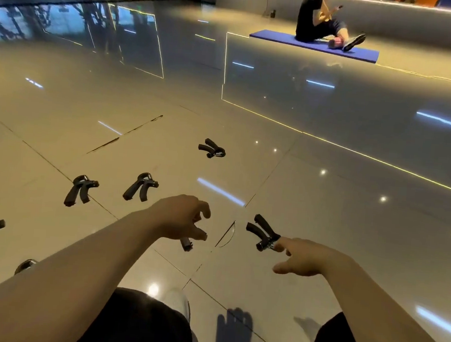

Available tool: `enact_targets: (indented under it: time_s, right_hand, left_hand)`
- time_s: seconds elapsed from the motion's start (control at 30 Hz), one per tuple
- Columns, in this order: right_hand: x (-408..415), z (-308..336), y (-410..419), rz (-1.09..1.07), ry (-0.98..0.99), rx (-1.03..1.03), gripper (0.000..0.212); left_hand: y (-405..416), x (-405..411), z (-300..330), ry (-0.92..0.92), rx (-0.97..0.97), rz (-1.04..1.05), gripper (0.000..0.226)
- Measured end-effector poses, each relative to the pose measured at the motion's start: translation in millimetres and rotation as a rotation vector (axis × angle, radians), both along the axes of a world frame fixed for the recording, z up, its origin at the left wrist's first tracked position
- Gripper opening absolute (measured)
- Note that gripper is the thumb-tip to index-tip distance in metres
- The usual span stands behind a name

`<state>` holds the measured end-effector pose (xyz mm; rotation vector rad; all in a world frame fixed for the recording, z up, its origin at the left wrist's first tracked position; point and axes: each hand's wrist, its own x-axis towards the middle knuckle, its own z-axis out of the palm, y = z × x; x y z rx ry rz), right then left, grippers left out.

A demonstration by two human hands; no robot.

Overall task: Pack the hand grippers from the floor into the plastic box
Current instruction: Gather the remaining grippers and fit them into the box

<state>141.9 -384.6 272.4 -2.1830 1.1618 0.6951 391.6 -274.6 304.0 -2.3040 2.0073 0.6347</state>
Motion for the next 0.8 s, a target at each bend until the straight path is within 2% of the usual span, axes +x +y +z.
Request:
enact_targets:
  time_s: [0.1, 0.27, 0.43, 0.57, 0.8]
  right_hand:
    - [14.3, -34.5, -38.1, -0.025, -0.011, 0.037, 0.059]
    - [34.1, -93.9, -91.2, -0.058, 0.011, 0.110, 0.059]
    - [45.7, -160.7, -134.7, -0.020, 0.101, 0.029, 0.061]
    - [47.5, -207.4, -152.4, 0.033, 0.222, 0.001, 0.075]
    - [63.9, -260.6, -173.2, -0.017, 0.084, -0.096, 0.093]
  left_hand:
    - [-31.3, 25.7, -41.5, -0.035, 0.033, 0.018, 0.047]
    - [-49.2, 53.1, -149.0, -0.033, 0.110, 0.172, 0.058]
    - [-61.0, 58.3, -233.7, 0.031, 0.131, 0.321, 0.065]
    - [-71.3, 59.1, -278.3, 0.013, 0.121, 0.394, 0.065]
    - [-84.0, 46.7, -331.3, -0.074, 0.138, 0.442, 0.075]
